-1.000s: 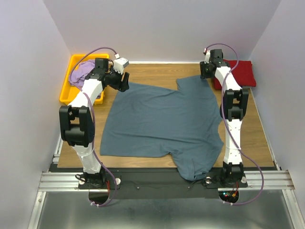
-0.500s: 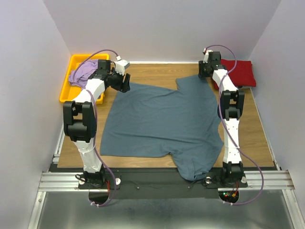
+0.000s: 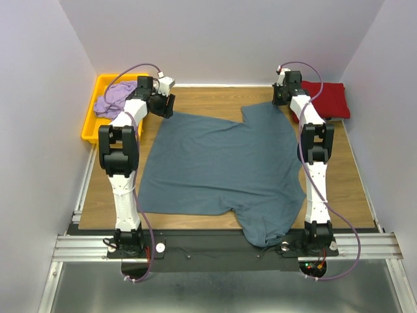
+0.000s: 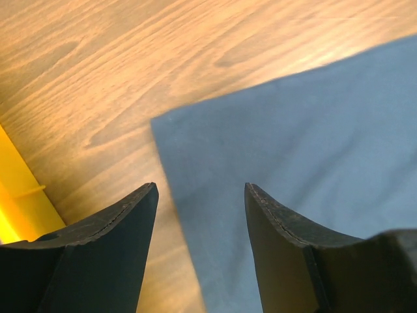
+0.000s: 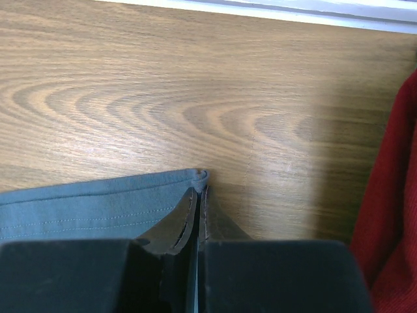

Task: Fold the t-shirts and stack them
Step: Flatten the tshirt out

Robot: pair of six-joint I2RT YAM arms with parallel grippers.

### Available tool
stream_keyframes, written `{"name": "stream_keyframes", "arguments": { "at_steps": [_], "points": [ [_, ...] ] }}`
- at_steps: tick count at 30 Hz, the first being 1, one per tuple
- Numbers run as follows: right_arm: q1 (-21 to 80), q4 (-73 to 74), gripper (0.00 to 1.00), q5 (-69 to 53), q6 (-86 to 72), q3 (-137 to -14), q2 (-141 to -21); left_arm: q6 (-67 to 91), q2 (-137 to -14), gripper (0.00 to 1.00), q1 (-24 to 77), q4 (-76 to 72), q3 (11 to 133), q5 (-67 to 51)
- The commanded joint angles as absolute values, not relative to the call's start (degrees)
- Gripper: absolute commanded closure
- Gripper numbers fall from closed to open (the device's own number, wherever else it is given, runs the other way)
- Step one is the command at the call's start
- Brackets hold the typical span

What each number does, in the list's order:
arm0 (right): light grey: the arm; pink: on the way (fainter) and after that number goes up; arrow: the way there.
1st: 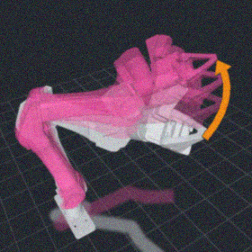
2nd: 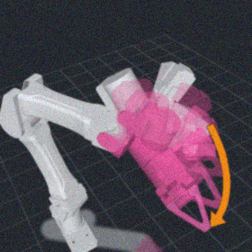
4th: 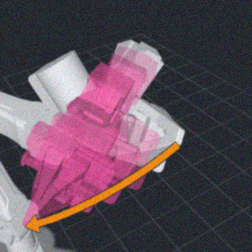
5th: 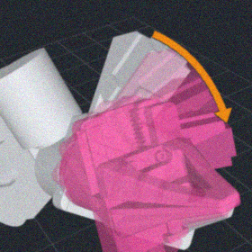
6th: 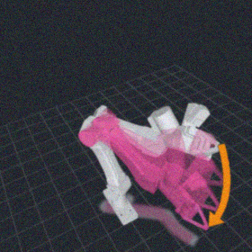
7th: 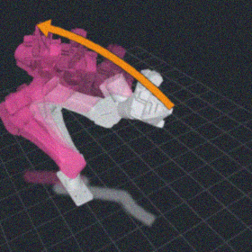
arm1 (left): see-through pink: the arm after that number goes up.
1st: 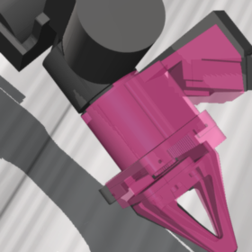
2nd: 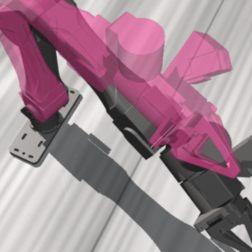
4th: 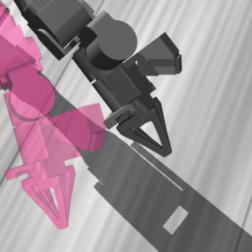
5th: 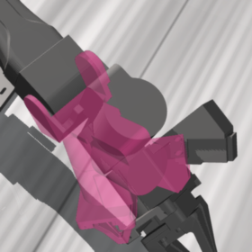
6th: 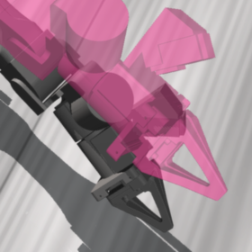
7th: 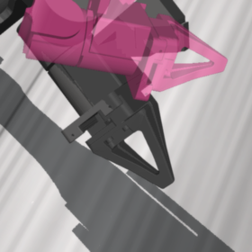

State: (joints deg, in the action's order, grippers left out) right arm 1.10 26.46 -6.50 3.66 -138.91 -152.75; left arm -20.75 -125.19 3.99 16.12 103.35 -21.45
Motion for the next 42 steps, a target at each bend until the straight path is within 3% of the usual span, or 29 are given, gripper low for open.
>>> {"name": "stream_keyframes", "arguments": {
  "at_steps": [1,11,23,29,35,42],
  "points": [
    [0.79,25.58,0.99,-7.12,5.01,-138.69,-151.08,-21.53,-127.17,0.34,3.25,15.03,109.06,-20.21],
    [0.79,25.05,0.99,-7.56,4.75,-140.36,-150.47,-21.44,-135.96,0.38,2.37,16.34,118.64,-24.08],
    [0.88,24.79,0.99,-8.44,4.83,-140.1,-148.97,-23.29,-144.14,0.51,1.85,22.32,128.67,-28.56],
    [0.79,24.44,0.99,-8.53,4.75,-141.68,-149.5,-23.38,-144.67,0.68,1.32,22.85,128.67,-30.85],
    [0.79,21.55,0.99,-7.21,4.48,-144.75,-150.91,-21.27,-144.05,0.98,0.44,19.61,128.15,-31.99],
    [0.79,16.7,0.99,-8.43,3.69,-146.95,-149.6,-20.04,-141.68,1.0,-0.97,15.65,125.6,-33.31]
  ]
}}
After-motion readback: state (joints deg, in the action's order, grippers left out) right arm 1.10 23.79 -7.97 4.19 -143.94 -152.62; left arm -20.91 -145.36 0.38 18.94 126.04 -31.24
